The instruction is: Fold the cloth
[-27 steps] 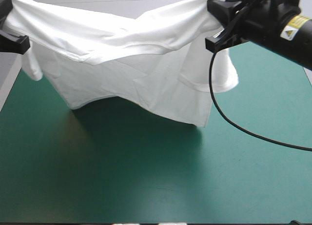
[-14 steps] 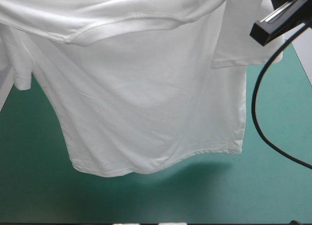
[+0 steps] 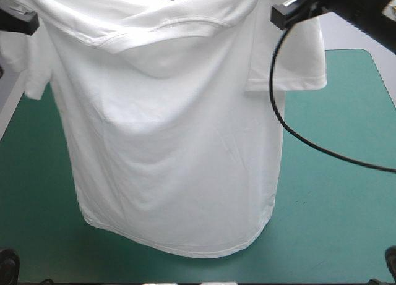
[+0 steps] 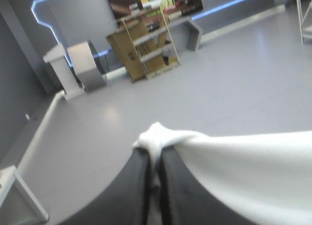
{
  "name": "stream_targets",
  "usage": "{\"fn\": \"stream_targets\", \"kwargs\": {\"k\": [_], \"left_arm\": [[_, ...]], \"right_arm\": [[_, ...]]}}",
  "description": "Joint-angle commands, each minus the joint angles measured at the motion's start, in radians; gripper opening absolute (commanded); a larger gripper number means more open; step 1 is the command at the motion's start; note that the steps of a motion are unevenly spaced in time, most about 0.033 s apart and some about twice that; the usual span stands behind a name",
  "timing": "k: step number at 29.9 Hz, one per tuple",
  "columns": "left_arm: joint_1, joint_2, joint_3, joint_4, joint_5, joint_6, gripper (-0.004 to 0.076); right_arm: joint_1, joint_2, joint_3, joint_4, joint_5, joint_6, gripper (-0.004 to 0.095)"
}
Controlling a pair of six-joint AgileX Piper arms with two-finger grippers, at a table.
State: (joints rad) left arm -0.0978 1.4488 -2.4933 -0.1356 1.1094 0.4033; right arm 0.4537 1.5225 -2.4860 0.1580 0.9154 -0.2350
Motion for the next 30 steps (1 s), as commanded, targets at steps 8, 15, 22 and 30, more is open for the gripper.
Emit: {"fn": "stream_targets", "kwargs": {"k": [8, 15, 22, 30], "left_arm": [[-0.001, 0.202, 0.152, 0.001, -0.125, -0.004, 0.0019], [-0.001, 0.360, 0.257, -0.015, -0.163, -0.034, 0.0019], [-0.001, 0.507, 0.344, -0.008, -0.331, -0.052, 0.0019], [-0.001, 0.678, 0.350, -0.038, -0.346, -0.128, 0.0080]], "right_arm": [[0.000, 0.278, -0.014, -0.215, -0.168, 0.109, -0.0014], [-0.010, 0.429, -0.014, -0.308, -0.122, 0.194, -0.0014], [-0.076, 0.602, -0.014, -0.279, -0.155, 0.246, -0.0014], [-0.110, 0.723, -0.014, -0.170, -0.121, 0.276, 0.0130]]}}
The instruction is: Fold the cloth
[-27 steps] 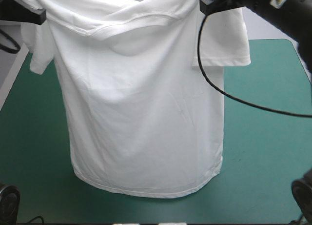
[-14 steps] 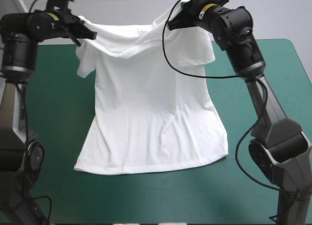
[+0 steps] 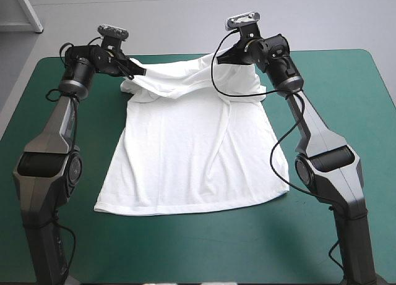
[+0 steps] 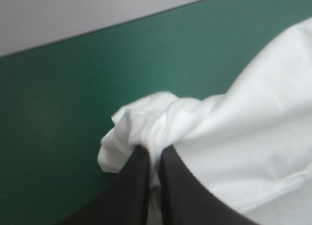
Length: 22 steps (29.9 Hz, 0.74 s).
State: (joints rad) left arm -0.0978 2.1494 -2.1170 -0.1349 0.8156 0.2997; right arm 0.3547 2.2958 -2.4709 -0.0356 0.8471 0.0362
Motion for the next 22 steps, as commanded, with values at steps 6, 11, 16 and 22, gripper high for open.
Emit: {"fn": "stream_targets", "kwargs": {"k": [6, 11, 16, 22], "left_arm": [[-0.001, 0.046, -0.026, -0.042, -0.022, -0.001, 0.0442], [-0.001, 0.028, -0.043, 0.011, -0.009, -0.001, 0.0561], [-0.001, -0.054, -0.106, 0.011, 0.125, -0.001, 0.0561], [-0.001, -0.191, -0.127, 0.021, 0.353, -0.024, 0.0559]], "right_arm": [[-0.012, -0.032, -0.029, 0.009, -0.025, 0.006, 0.0613], [-0.012, -0.076, -0.029, -0.041, 0.029, 0.002, 0.0738], [-0.012, -0.174, -0.029, -0.055, 0.172, -0.036, 0.0736], [-0.012, -0.294, 0.017, 0.011, 0.336, -0.036, 0.0634]]}}
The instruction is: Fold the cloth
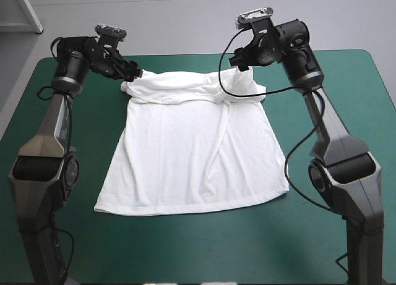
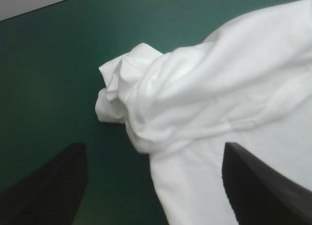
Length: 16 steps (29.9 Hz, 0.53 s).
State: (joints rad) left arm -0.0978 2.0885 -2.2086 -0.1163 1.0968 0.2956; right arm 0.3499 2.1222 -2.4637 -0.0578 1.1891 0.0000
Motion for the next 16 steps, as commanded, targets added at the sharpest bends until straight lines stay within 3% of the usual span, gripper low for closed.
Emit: {"fn": "stream_targets", "kwargs": {"k": [1, 3, 8, 16], "left_arm": [[-0.001, -0.151, -0.036, 0.004, 0.119, -0.020, 0.0559], [-0.001, -0.178, -0.036, 0.002, 0.194, -0.020, 0.0559], [-0.001, -0.267, 0.060, -0.002, 0.191, -0.067, 0.0559], [-0.001, -0.506, 0.505, -0.003, 0.189, -0.057, 0.0558]], "right_arm": [[-0.007, -0.150, 0.041, 0.067, -0.006, 0.000, 0.0620], [-0.007, -0.206, 0.108, 0.119, -0.006, 0.000, 0.0600], [-0.007, -0.346, 0.350, 0.178, -0.006, -0.037, 0.0582], [-0.007, -0.587, 0.849, 0.135, -0.008, -0.060, 0.0580]]}}
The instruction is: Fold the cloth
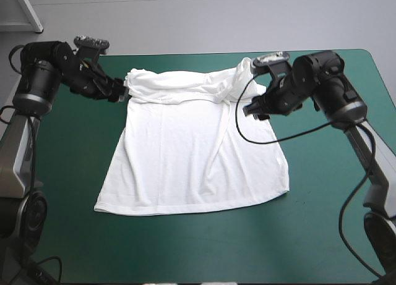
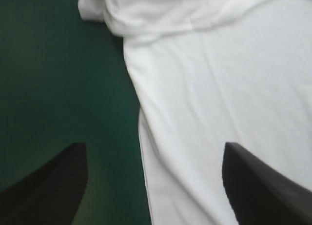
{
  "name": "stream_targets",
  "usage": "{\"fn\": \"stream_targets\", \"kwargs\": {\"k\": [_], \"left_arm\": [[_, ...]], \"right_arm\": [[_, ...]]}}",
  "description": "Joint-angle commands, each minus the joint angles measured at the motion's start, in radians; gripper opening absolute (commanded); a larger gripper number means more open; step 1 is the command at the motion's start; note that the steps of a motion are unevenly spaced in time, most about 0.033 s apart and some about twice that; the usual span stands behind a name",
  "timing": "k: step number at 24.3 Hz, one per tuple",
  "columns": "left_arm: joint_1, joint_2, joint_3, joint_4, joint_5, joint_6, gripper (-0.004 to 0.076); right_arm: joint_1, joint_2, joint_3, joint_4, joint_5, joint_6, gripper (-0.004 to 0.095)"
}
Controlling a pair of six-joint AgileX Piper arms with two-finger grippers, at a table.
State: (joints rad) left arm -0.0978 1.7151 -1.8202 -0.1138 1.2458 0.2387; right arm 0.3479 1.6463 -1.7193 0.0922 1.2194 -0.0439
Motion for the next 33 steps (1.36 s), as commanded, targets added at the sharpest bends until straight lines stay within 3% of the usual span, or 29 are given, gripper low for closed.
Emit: {"fn": "stream_targets", "kwargs": {"k": [1, 11, 15, 19, 30, 33], "left_arm": [[-0.001, -0.159, 0.188, -0.001, 0.040, 0.005, 0.0556], [-0.001, -0.436, 0.728, 0.061, -0.020, -0.024, 0.0524], [-0.001, -0.482, 0.901, 0.061, -0.132, -0.070, 0.0524], [-0.001, -0.474, 1.024, 0.054, -0.311, -0.098, 0.0524], [-0.001, -0.318, 1.061, -0.052, -0.389, -0.090, 0.0516], [-0.005, -0.279, 1.062, -0.075, -0.387, -0.090, 0.0450]], "right_arm": [[-0.005, -0.132, 0.141, -0.013, -0.038, -0.016, 0.0580], [-0.005, -0.379, 0.491, -0.018, -0.038, -0.020, 0.0580], [-0.005, -0.466, 0.589, -0.018, -0.051, -0.020, 0.0580], [-0.005, -0.519, 0.593, -0.007, -0.051, -0.013, 0.0580], [-0.005, -0.613, 0.593, 0.033, -0.040, -0.009, 0.0580], [-0.005, -0.617, 0.593, 0.019, -0.040, -0.009, 0.0580]]}}
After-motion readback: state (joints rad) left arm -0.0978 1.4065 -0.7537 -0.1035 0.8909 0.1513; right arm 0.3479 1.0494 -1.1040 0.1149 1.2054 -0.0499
